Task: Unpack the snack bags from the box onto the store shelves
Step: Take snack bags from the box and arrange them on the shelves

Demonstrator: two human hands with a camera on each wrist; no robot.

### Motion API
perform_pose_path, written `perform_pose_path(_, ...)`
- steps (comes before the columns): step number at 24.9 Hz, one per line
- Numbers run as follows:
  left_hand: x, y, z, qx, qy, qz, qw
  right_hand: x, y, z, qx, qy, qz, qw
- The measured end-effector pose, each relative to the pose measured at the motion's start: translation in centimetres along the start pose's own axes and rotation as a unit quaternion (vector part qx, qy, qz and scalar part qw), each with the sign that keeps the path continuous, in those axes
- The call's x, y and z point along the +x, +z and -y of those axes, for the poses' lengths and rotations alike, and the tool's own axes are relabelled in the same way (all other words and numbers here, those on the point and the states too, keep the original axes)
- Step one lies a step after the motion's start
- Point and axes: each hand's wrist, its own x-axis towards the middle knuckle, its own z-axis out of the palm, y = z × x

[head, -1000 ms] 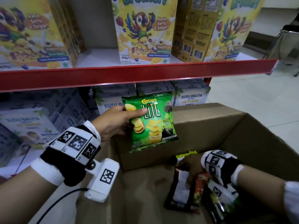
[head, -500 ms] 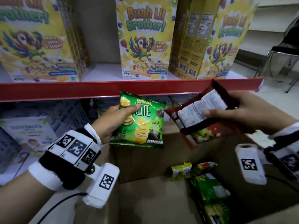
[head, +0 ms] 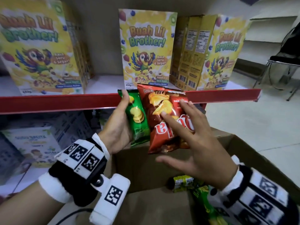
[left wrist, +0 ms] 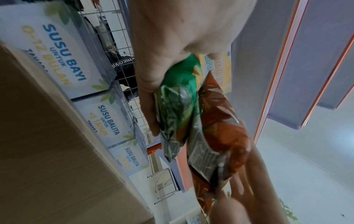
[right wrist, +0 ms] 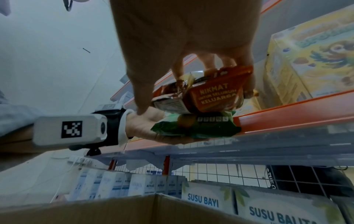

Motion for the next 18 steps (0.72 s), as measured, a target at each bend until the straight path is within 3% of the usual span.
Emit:
perform_pose_path(2, -0.2, 0.1, 0.0, 0.007, 0.029, 0.030, 0.999, -0.3, 0.5, 0.1, 0.047, -0.005, 0.012, 0.999)
perform_pose_path(5, 0.0, 0.1, 0.6, 0.035, 0.069, 0.002, 0.997, 0.2, 0.7, -0.2, 0.224, 0.071, -0.085, 0.968)
perform_pose_path(7, 0.4, 0.1, 1.0, 0.026, 0.084, -0.003, 0.996, 0.9, 0.4, -0.9, 0.322, 0.174, -0.116, 0.923)
perform_pose_path(9, 0.7, 0.0, 1.2, 0.010, 0.095, 0.005, 0.995, 1.5, 0.1, -1.9, 0.438, 0.267, -0.058, 0.856)
perform_pose_path(10, 0.7, -0.1, 1.2, 0.008, 0.100, 0.013, 0.995, 1.5, -0.1, -2.2, 0.494, 0.288, -0.033, 0.820)
perform_pose_path(12, 0.7, -0.6, 1.5, 0.027, 0.096, 0.044, 0.994, 1.6, -0.4, -2.5, 0.549, 0.296, -0.022, 0.781)
perform_pose_path(15, 0.6, -1.0, 2.3, 0.099, 0.073, 0.075, 0.990, 1.5, -0.3, -2.6, 0.530, 0.311, -0.012, 0.789)
perform_pose_path(16, 0.6, -1.1, 2.6, 0.111, 0.071, 0.072, 0.989, 1.6, -0.7, -2.7, 0.493, 0.310, 0.005, 0.813)
perform_pose_path(18, 0.7, -1.1, 2.8, 0.127, 0.063, 0.061, 0.988, 2.1, -2.3, -3.4, 0.352, 0.264, 0.012, 0.898)
